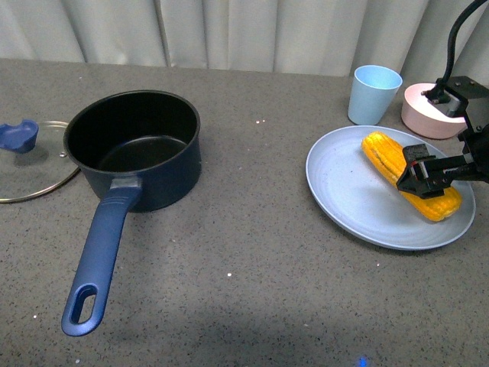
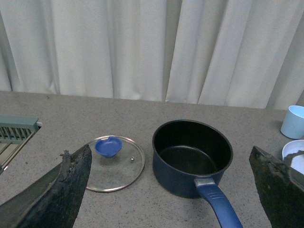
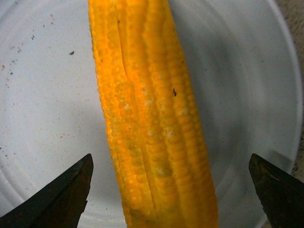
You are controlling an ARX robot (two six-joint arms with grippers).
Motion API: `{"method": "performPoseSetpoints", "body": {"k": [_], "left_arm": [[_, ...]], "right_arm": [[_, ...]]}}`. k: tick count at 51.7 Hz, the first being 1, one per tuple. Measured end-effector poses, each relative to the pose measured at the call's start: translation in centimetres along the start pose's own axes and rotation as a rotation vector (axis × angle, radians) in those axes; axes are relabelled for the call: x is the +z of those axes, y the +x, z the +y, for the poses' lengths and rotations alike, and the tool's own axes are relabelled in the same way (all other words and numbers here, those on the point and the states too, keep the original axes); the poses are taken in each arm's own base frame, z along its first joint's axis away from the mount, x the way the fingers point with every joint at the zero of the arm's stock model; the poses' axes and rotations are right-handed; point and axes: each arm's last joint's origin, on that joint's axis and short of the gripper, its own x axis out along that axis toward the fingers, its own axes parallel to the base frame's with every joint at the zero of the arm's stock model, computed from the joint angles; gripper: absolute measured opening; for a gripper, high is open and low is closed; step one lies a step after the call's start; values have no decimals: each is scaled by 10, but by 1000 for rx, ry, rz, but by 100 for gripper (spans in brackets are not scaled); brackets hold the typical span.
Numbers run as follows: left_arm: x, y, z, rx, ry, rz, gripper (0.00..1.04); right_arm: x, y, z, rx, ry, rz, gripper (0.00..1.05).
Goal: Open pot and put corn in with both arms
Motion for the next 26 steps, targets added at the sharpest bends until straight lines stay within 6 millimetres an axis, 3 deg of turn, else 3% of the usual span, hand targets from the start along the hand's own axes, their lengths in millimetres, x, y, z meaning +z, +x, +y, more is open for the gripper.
{"method": "performPoseSetpoints", "body": {"k": [9,22,26], "left_arm": [[0,0,0,0,0,0,98],[0,0,0,0,0,0,98],[0,0,0,0,0,0,98]], "right_arm": [[-3,8,0,18,7,27,95],[2,9,0,24,3,29,47],[3,9,0,28,3,28,39]]}}
